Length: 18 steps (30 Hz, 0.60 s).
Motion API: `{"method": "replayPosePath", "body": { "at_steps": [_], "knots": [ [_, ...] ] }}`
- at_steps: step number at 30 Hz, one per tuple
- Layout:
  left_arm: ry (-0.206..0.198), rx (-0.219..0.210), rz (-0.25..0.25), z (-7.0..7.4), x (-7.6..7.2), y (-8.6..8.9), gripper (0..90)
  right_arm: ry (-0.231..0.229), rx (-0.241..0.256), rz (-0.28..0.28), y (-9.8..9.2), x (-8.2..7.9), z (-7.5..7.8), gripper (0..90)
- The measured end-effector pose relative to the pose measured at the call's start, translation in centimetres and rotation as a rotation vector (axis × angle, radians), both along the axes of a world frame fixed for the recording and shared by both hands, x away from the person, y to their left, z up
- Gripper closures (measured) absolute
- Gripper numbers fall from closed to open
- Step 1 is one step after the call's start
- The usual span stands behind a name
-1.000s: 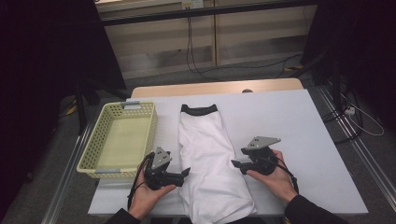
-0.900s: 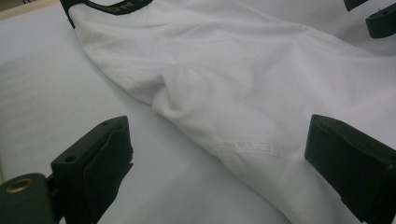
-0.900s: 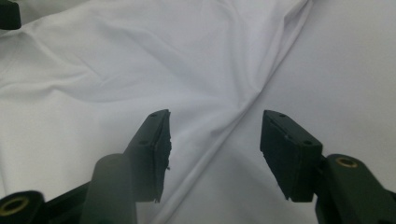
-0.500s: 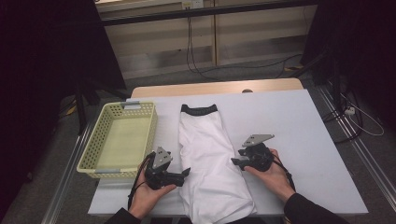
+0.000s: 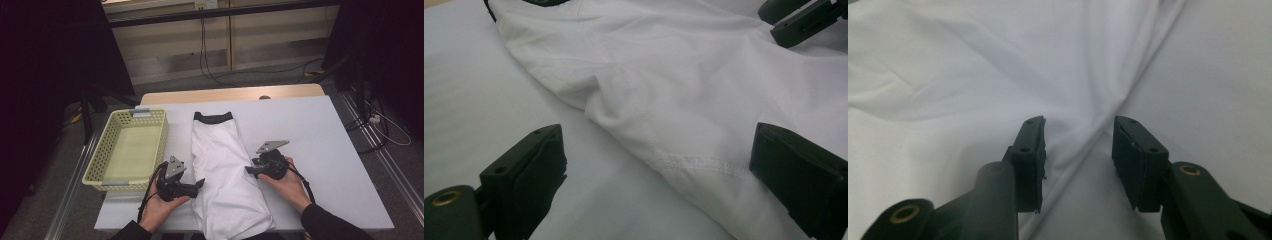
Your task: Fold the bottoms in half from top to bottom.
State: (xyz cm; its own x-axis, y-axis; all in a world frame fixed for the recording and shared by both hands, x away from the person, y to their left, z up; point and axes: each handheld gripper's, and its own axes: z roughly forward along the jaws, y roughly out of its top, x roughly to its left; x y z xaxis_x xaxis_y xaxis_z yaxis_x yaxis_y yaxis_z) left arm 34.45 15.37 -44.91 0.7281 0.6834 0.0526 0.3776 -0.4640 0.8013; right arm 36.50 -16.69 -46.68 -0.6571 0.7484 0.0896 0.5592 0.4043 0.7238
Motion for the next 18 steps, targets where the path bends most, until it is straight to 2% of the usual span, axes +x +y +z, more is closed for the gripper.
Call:
{"method": "replayPosePath", "body": {
  "at_steps": [2, 4, 6, 9, 10, 12, 13, 15, 17, 18],
  "knots": [
    [-0.004, 0.0, 0.001, 0.08, -0.09, 0.0, 8.0, -0.018, -0.023, 0.013, 0.67, 0.08, -0.06, 63.4],
    [-0.009, 0.001, -0.001, 0.12, -0.15, -0.03, 8.7, -0.017, -0.034, 0.013, 1.08, 0.15, 0.0, 65.9],
    [-0.003, -0.001, 0.0, 0.12, -0.15, -0.04, 9.9, -0.012, -0.03, 0.005, 1.04, 0.16, 0.0, 69.4],
    [0.021, -0.009, 0.004, 0.15, -0.11, 0.02, 12.5, -0.002, -0.01, -0.014, 0.8, 0.17, -0.05, 83.3],
    [0.031, 0.001, 0.007, 0.22, -0.06, 0.13, 14.7, 0.003, 0.001, -0.012, 0.77, 0.16, -0.09, 85.8],
    [0.049, -0.01, 0.019, 0.23, 0.01, 0.18, 17.5, -0.002, -0.003, -0.017, 0.86, 0.04, -0.07, 88.6],
    [0.058, -0.018, 0.019, 0.26, 0.04, 0.19, 20.2, -0.004, -0.006, -0.022, 0.93, -0.02, -0.06, 88.9],
    [0.081, -0.028, 0.013, 0.3, 0.02, 0.15, 33.5, -0.006, -0.013, -0.028, 1.02, -0.12, 0.04, 89.4],
    [0.099, -0.021, -0.001, 0.17, 0.03, -0.11, 36.4, 0.0, -0.012, -0.032, 0.94, -0.15, 0.12, 89.6],
    [0.108, -0.004, -0.003, 0.09, 0.01, -0.22, 41.1, 0.002, -0.013, -0.033, 0.81, -0.18, 0.17, 89.6]
  ]
}}
